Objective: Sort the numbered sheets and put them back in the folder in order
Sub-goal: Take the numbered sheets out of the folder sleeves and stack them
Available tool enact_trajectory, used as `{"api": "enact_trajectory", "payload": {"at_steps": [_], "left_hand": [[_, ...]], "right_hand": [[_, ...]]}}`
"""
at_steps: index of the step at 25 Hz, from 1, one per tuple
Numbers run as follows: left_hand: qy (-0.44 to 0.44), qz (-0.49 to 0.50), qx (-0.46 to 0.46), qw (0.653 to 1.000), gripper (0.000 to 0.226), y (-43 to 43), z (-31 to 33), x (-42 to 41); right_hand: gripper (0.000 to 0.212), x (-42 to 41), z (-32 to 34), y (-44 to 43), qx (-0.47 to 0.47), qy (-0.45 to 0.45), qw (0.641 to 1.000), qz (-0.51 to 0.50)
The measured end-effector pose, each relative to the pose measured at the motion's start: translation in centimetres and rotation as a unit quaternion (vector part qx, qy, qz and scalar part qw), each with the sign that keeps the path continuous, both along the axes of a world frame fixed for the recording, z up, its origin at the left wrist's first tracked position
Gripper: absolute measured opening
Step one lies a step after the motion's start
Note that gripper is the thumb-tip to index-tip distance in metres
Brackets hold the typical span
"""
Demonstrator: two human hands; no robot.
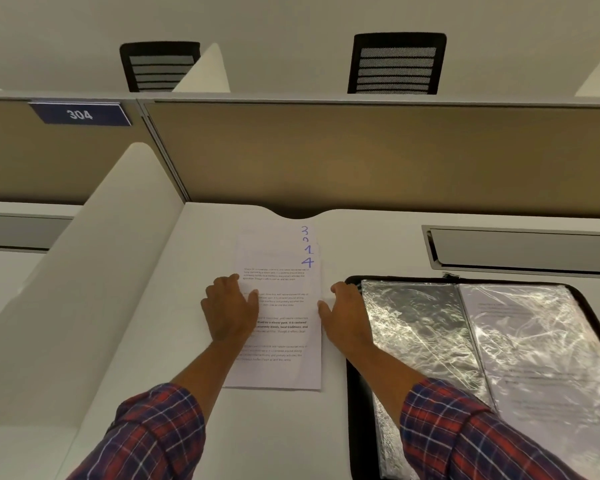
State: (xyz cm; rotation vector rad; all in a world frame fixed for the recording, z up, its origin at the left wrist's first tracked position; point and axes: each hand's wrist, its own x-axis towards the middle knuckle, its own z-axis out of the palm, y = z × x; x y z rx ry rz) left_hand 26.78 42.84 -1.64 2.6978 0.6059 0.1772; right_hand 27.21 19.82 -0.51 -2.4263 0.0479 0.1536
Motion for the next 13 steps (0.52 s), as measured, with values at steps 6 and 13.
{"api": "enact_trajectory", "payload": {"at_steps": [6, 13], "left_hand": [[-0.013, -0.121, 0.064, 0.991, 0.075, -6.3, 0.8, -2.8], [0.005, -0.241, 0.088, 0.966, 0.085, -17.7, 0.7, -7.9]], "right_hand": [[0.071, -3.7, 0.4, -5.3, -0.160, -0.075, 0.982, 0.066], [0.081, -10.0, 0.1, -15.7, -0.210, -0.048, 0.975, 0.048]]}}
